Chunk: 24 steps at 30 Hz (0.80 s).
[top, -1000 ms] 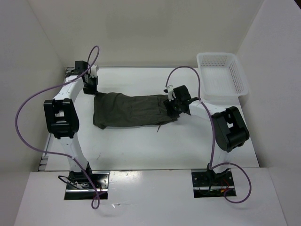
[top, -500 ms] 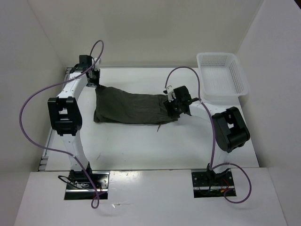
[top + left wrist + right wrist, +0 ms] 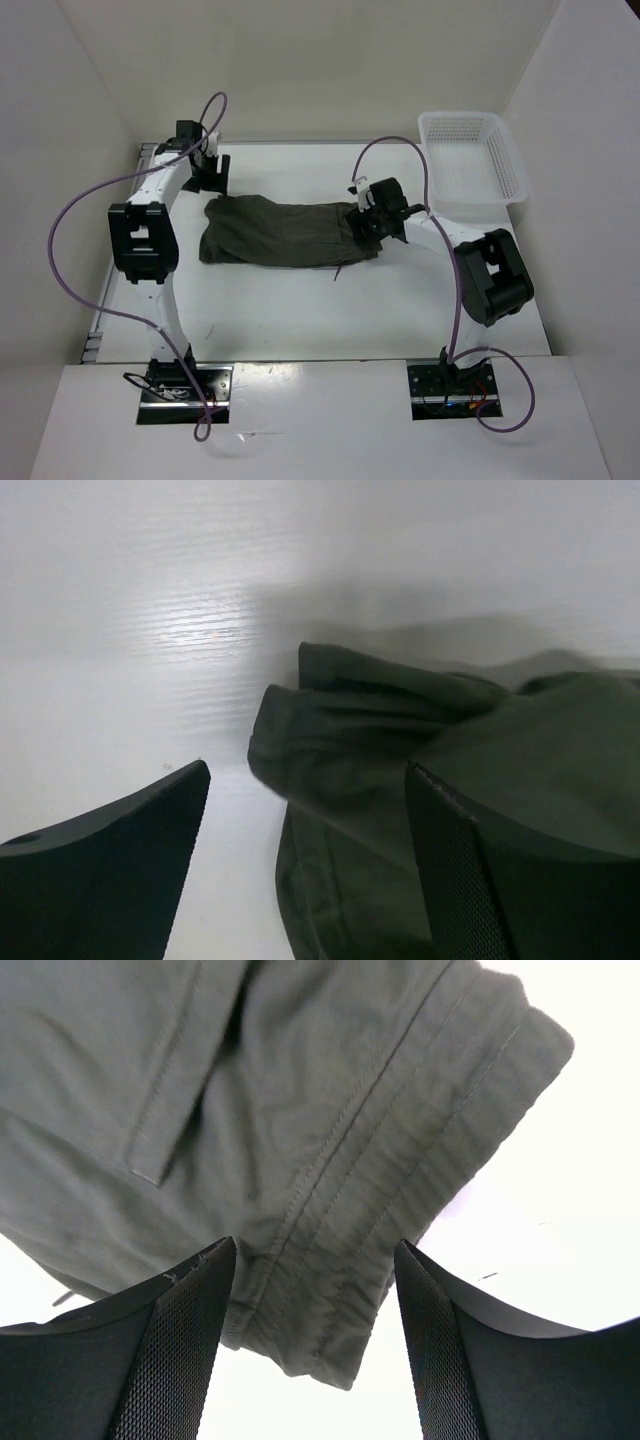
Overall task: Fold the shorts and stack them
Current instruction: Fold the shorts
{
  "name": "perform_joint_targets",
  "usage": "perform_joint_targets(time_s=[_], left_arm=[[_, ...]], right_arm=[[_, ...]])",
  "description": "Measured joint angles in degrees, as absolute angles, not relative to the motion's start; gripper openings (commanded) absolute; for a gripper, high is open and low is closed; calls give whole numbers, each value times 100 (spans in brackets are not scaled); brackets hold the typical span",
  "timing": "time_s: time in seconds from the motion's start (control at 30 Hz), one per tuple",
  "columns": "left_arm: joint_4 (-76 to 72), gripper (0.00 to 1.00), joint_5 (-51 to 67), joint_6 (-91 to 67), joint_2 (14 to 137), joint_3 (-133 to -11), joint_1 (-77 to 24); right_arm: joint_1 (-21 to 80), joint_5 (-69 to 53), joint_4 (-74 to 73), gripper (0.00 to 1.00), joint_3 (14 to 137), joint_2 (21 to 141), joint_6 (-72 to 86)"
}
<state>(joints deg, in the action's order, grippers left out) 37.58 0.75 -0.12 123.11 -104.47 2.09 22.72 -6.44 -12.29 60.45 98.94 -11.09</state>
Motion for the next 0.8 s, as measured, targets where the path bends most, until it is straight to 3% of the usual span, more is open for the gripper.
perform_joint_targets(time_s=[0.1, 0.17, 0.37, 0.47, 0.57, 0.8], left_arm=[[3850, 87, 115, -19, 11662, -10457, 202], [3885, 80, 134, -21, 11212, -10420, 204], [4320, 45, 631, -23, 9616, -9065, 329], [4685, 45, 980, -19, 9561, -8226, 349], [4978, 53, 1227, -19, 9786, -7550, 344], [4915, 58, 1555, -21, 9835, -7330, 340]], right_arm=[[2272, -687, -1273, 70, 6119, 9780, -958], [2272, -698, -1304, 70, 6119, 9682, -886], [2272, -740, -1315, 70, 6071, 9437, -816], [2272, -753, -1343, 70, 6025, 9430, -819], [2272, -757, -1341, 70, 5999, 9430, -840], [2272, -749, -1332, 71, 5822, 9430, -845]])
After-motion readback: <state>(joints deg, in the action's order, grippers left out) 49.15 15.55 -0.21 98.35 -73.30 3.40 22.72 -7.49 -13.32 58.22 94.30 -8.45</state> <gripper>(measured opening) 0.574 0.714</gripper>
